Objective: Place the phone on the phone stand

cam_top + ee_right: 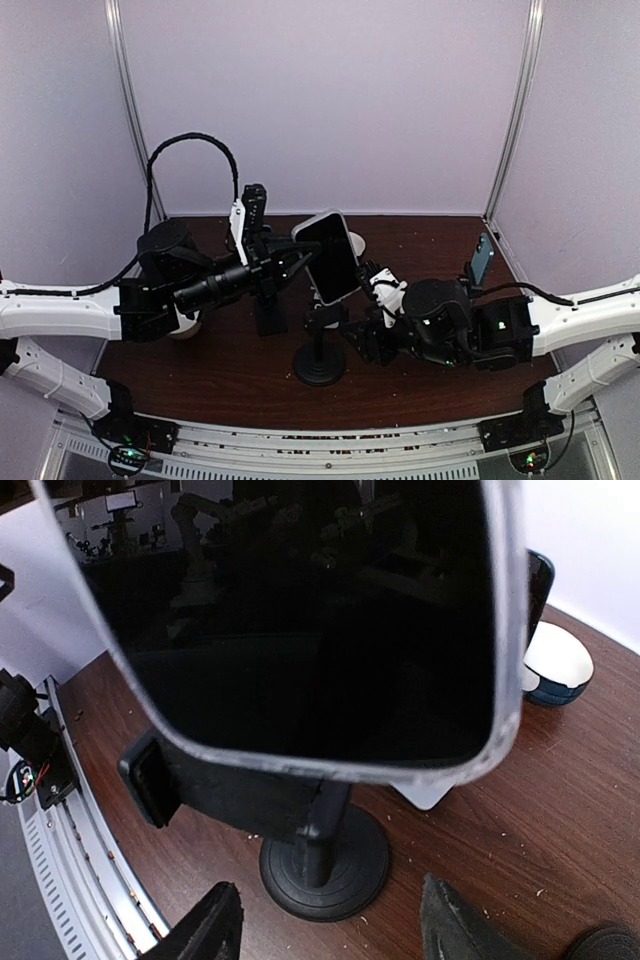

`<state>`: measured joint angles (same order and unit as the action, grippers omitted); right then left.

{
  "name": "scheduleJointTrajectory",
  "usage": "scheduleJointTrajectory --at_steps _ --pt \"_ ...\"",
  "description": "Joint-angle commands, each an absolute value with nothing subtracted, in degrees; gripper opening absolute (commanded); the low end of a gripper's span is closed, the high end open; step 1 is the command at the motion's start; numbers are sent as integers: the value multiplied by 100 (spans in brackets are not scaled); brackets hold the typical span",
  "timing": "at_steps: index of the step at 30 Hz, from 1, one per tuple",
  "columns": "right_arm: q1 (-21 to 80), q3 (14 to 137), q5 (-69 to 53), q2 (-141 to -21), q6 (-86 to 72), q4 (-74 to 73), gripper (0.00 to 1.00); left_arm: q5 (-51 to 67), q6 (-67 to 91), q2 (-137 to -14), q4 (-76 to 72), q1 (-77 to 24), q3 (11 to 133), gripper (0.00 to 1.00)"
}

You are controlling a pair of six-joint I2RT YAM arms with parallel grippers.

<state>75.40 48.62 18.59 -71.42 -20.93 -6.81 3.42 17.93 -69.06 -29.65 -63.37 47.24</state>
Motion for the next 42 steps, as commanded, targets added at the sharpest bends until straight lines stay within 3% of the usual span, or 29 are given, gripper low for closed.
scheduleJointTrajectory --at_steps 1,9,12,17,21,32,42 --pt "7390 5014 1910 -7301 -2127 -325 63 591 2163 -6843 -3888 -6337 4638 0" --pt "7365 5145 1965 -7572 -2049 -206 36 478 2276 -6915 -3842 -6337 4431 0" --pt "7365 5044 2020 -7463 -2116 -119 17 499 2317 -6934 -3527 -6337 4455 0" --pt "7373 5082 2061 -7517 -2278 -255 12 398 2466 -6775 -3014 -6342 4213 0" --pt "7373 5156 2357 -7577 -2514 -537 1 -281 2298 -6577 -1374 -6526 4584 0" --pt "7337 5523 3136 -7607 -3127 -1490 0 -1188 2514 -6762 1812 -6949 5612 0" --pt "7235 5628 3721 -7535 -3419 -2024 0 -1085 2554 -6826 2415 -7099 5849 0"
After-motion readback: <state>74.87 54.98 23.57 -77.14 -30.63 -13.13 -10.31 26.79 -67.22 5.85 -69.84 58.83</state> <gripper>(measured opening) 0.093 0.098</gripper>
